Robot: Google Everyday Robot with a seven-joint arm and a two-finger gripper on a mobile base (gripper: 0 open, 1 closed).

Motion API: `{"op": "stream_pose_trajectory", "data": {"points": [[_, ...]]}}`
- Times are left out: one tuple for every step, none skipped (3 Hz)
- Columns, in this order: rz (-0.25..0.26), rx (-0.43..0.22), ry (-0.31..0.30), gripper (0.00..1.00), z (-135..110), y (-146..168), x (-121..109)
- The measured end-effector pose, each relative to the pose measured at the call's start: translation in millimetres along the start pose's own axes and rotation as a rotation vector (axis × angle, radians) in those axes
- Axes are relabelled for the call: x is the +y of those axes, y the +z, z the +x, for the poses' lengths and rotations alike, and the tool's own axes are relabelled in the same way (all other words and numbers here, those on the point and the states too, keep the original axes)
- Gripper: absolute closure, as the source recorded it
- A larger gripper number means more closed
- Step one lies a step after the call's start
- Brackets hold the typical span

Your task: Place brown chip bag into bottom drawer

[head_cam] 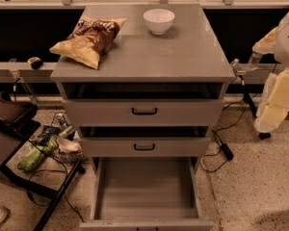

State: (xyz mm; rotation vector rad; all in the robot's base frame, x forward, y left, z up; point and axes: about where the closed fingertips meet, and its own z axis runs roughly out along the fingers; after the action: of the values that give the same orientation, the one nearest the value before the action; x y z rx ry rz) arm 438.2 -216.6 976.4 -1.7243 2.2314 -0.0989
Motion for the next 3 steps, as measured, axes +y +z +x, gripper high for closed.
{"op": "stream_pose_trajectory", "data": {"points": [[0.0,0.0,0.0,0.0,0.0,0.0,0.0],[0.014,-0.039,-0.022,0.0,-6.4,6.3,-8.3],[0.066,-0.167,-0.071,0.0,-55.7,26.4,-58.4]]}}
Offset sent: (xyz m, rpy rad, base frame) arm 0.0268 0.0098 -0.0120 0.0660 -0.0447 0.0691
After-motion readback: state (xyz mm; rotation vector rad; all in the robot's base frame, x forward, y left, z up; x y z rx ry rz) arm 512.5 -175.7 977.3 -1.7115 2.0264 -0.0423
